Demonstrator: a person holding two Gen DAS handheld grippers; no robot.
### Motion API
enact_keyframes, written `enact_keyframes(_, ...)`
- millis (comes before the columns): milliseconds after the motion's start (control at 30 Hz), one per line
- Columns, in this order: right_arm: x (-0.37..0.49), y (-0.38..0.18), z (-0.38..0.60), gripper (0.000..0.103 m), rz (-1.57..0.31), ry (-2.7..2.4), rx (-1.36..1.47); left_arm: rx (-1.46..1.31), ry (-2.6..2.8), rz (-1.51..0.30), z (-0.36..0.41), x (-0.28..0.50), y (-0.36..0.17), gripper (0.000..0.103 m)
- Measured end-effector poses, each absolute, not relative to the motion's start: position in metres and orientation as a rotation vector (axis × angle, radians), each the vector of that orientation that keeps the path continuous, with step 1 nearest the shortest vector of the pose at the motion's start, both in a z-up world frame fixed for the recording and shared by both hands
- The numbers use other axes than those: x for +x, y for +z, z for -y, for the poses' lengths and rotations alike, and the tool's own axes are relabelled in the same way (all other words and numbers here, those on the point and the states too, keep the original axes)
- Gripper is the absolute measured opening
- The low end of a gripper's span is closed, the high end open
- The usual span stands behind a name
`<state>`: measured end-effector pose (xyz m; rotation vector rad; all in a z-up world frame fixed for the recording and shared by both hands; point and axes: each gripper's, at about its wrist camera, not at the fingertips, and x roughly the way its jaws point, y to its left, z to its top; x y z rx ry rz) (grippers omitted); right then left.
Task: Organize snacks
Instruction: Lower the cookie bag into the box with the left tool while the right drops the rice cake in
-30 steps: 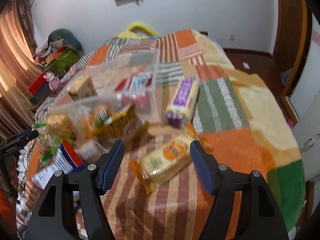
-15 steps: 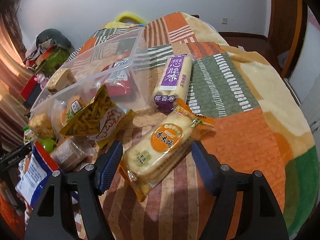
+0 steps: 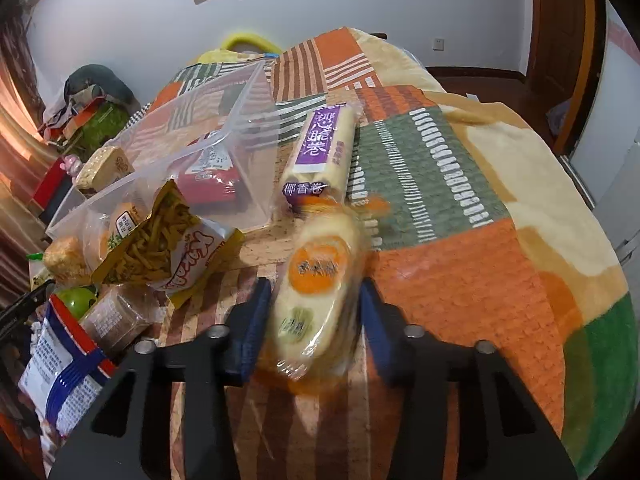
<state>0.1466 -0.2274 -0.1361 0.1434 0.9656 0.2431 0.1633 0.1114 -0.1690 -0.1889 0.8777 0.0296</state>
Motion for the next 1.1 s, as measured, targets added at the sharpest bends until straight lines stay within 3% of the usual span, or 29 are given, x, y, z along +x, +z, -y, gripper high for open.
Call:
enact_keyframes(533,0.124,-0.094,0.238,0.035,-0.845,0.261,0.177,-0.168,0.050,-0.750,-0.110,0.150,-0.117,0.040)
enact_keyframes(1100,0.162,-0.056,0.188,0.035,-0.703,0.390,0.151,-0.160,-0.040,-0.689,-0.081,0.219,-0.095,0.040)
